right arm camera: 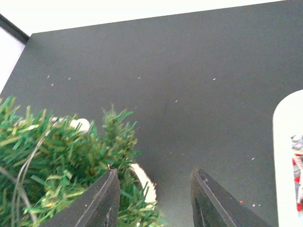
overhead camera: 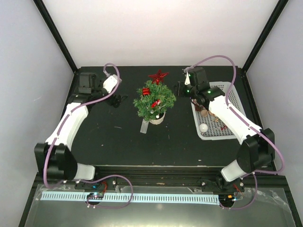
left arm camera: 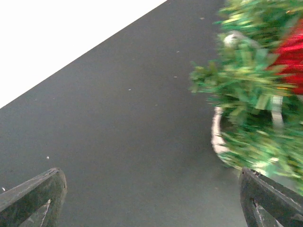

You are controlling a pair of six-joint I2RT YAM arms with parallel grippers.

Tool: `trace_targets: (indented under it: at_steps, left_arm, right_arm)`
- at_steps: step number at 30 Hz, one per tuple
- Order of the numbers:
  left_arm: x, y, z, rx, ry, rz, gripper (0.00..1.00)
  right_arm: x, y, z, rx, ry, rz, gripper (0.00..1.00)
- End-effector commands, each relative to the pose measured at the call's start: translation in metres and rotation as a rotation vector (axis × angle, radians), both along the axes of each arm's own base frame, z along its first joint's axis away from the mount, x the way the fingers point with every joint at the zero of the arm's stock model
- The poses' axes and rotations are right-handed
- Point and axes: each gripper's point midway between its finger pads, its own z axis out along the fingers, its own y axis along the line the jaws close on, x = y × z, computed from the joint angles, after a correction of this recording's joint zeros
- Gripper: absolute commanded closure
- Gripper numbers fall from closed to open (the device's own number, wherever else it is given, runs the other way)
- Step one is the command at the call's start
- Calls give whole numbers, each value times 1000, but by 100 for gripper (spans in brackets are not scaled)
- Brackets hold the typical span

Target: Decorate the small christmas tree

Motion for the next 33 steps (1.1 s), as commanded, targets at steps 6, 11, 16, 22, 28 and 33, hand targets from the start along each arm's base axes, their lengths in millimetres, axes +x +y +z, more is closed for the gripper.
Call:
trace_targets:
  at_steps: [6, 11, 16, 22, 28, 33]
  left_arm:
    - [-99, -8, 10, -106, 97, -121, 1]
    - [-111, -6, -16, -110, 126, -102, 1]
    - [-119, -10, -29, -137, 161, -113, 1]
    - [-113, -2, -39, -121, 142, -63, 1]
    - [-115, 3, -30, -115, 156, -40, 1]
    - [-129, 3, -12, -123, 150, -51, 1]
  right_arm:
    - [-48, 23, -3, 29, 42, 163, 58]
    - [-77, 38, -7, 15, 64, 235, 59]
    - [-95, 46, -14, 33, 86, 271, 60]
    - [-90, 28, -12, -17, 36, 153, 61]
    - [-65, -1, -4, -39, 11, 0, 63]
    - [-43, -11, 3, 8, -19, -42, 63]
